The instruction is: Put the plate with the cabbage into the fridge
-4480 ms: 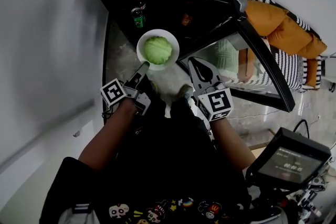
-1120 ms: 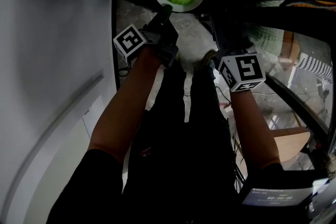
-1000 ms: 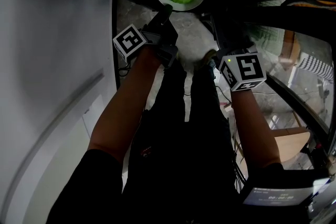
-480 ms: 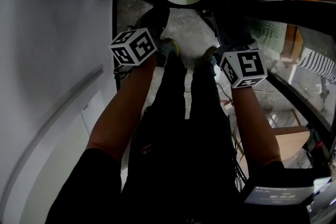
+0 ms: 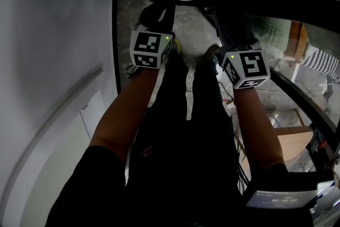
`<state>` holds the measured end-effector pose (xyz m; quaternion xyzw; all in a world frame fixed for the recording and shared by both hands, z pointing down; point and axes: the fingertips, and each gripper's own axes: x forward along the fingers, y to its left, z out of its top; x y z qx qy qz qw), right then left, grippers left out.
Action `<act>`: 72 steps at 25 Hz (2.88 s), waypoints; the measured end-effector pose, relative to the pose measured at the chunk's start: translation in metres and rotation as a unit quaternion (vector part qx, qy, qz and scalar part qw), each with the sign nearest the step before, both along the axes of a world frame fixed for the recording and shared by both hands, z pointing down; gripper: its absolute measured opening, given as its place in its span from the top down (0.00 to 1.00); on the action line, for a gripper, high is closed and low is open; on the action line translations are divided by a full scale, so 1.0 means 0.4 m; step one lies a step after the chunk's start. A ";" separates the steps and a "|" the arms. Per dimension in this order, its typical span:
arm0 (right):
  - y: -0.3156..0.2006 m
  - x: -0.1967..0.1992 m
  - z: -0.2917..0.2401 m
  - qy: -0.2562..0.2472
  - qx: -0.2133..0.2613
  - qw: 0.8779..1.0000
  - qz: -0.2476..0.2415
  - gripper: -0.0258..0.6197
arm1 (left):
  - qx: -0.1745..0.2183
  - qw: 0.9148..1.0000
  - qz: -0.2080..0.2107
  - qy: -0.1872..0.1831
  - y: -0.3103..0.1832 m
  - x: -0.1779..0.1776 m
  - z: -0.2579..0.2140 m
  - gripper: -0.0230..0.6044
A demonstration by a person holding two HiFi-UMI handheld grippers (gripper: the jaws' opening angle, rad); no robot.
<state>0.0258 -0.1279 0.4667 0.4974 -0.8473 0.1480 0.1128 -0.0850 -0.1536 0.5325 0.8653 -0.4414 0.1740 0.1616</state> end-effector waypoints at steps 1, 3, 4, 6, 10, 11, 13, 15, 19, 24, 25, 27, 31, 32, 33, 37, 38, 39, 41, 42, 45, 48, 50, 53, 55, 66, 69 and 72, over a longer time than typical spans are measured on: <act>0.001 0.001 0.003 0.000 -0.001 1.000 0.000 0.95 | 0.001 1.000 0.001 -0.002 0.000 0.001 0.005 0.96; 0.001 0.006 0.006 0.001 -0.001 1.000 0.002 0.95 | 0.005 1.000 0.004 -0.006 -0.004 0.006 0.011 0.96; 0.001 0.008 0.007 0.001 -0.001 1.000 0.004 0.95 | 0.007 1.000 0.006 -0.009 -0.006 0.009 0.012 0.96; 0.001 0.010 0.007 0.000 -0.002 1.000 0.006 0.95 | 0.010 1.000 0.010 -0.014 -0.007 0.014 0.012 0.96; -0.001 0.007 0.012 -0.002 -0.006 1.000 0.007 0.95 | 0.006 1.000 0.009 -0.015 -0.007 0.015 0.012 0.96; -0.002 0.006 0.012 -0.002 -0.006 1.000 0.006 0.95 | 0.005 1.000 0.008 -0.015 -0.007 0.016 0.011 0.96; -0.005 0.003 0.011 -0.002 -0.005 1.000 0.005 0.95 | 0.004 1.000 0.006 -0.014 -0.010 0.019 0.011 0.96; -0.007 0.002 0.013 -0.003 -0.006 1.000 0.006 0.95 | 0.003 1.000 0.003 -0.017 -0.018 0.023 0.010 0.96; -0.012 -0.003 0.020 -0.004 -0.009 1.000 0.005 0.95 | 0.002 1.000 -0.002 -0.018 -0.036 0.032 0.016 0.96; -0.021 0.000 0.030 -0.007 -0.013 1.000 0.008 0.95 | 0.001 1.000 -0.014 -0.017 -0.061 0.039 0.021 0.96; -0.023 0.002 0.031 -0.009 -0.013 1.000 0.010 0.95 | 0.000 1.000 -0.016 -0.016 -0.067 0.043 0.021 0.96; -0.025 0.005 0.031 -0.009 -0.013 1.000 0.013 0.95 | -0.001 1.000 -0.020 -0.013 -0.076 0.050 0.015 0.96; -0.021 0.007 0.034 -0.010 -0.017 1.000 0.013 0.95 | -0.003 1.000 -0.026 -0.013 -0.094 0.056 0.009 0.96; -0.021 0.009 0.036 -0.010 -0.017 1.000 0.013 0.95 | -0.002 1.000 -0.027 -0.012 -0.100 0.057 0.008 0.96; -0.022 0.011 0.037 -0.009 -0.018 1.000 0.013 0.95 | -0.001 1.000 -0.028 -0.011 -0.106 0.058 0.010 0.96; -0.027 0.020 0.035 -0.009 -0.016 1.000 0.015 0.95 | -0.004 0.999 -0.034 -0.010 -0.128 0.057 0.006 0.96; -0.027 0.022 0.035 -0.009 -0.016 1.000 0.015 0.95 | -0.006 0.999 -0.036 -0.011 -0.132 0.056 0.004 0.96; -0.027 0.023 0.034 -0.008 -0.016 1.000 0.015 0.95 | -0.008 0.999 -0.037 -0.013 -0.135 0.055 0.003 0.96; -0.028 0.025 0.033 -0.009 -0.016 1.000 0.015 0.95 | -0.008 0.999 -0.038 -0.015 -0.143 0.053 0.003 0.96; -0.029 0.026 0.032 -0.009 -0.017 1.000 0.016 0.95 | -0.008 0.999 -0.039 -0.015 -0.147 0.051 0.003 0.96; -0.028 0.028 0.032 -0.010 -0.018 1.000 0.017 0.95 | -0.009 0.999 -0.040 -0.013 -0.154 0.049 0.004 0.96; -0.026 0.029 0.030 -0.011 -0.018 1.000 0.018 0.95 | -0.009 0.999 -0.038 -0.008 -0.159 0.049 0.004 0.96; -0.027 0.032 0.023 -0.008 -0.010 1.000 0.020 0.95 | -0.007 0.999 -0.036 -0.008 -0.161 0.048 0.002 0.96; -0.027 0.034 0.006 -0.004 0.000 1.000 0.024 0.95 | -0.001 0.999 -0.040 -0.005 -0.160 0.040 -0.016 0.96; -0.028 0.031 -0.011 -0.005 0.006 1.000 0.027 0.95 | 0.007 0.999 -0.040 -0.005 -0.156 0.030 -0.040 0.96; -0.025 0.014 -0.138 -0.007 0.030 0.998 0.049 0.95 | 0.051 0.999 -0.006 -0.012 -0.078 0.012 -0.224 0.96; -0.023 0.011 -0.164 -0.004 0.033 0.998 0.053 0.95 | 0.075 0.997 -0.007 -0.007 -0.073 0.002 -0.292 0.96; -0.019 0.000 -0.187 0.003 0.035 0.998 0.048 0.95 | 0.097 0.995 -0.009 -0.006 -0.067 -0.017 -0.353 0.96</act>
